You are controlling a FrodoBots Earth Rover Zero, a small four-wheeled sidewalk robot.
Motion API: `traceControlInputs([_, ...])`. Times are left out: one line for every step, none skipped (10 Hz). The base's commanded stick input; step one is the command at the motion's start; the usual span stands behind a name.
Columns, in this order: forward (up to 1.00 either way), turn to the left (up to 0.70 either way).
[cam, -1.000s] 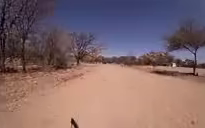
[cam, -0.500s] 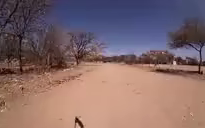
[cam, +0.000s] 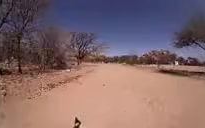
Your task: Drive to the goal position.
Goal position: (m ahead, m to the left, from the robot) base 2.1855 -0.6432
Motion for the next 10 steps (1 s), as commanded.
traceControlInputs([1.0, -0.12])
traceControlInputs([1.0, -0.09])
traceControlInputs([1.0, -0.06])
traceControlInputs([1.0, -0.02])
traceControlInputs([1.0, 0.0])
traceControlInputs([1.0, 0.0])
traceControlInputs([1.0, 0.0])
traceControlInputs([1.0, 0.0])
traceControlInputs([1.0, 0.0])
traceControlInputs([1.0, 0.0])
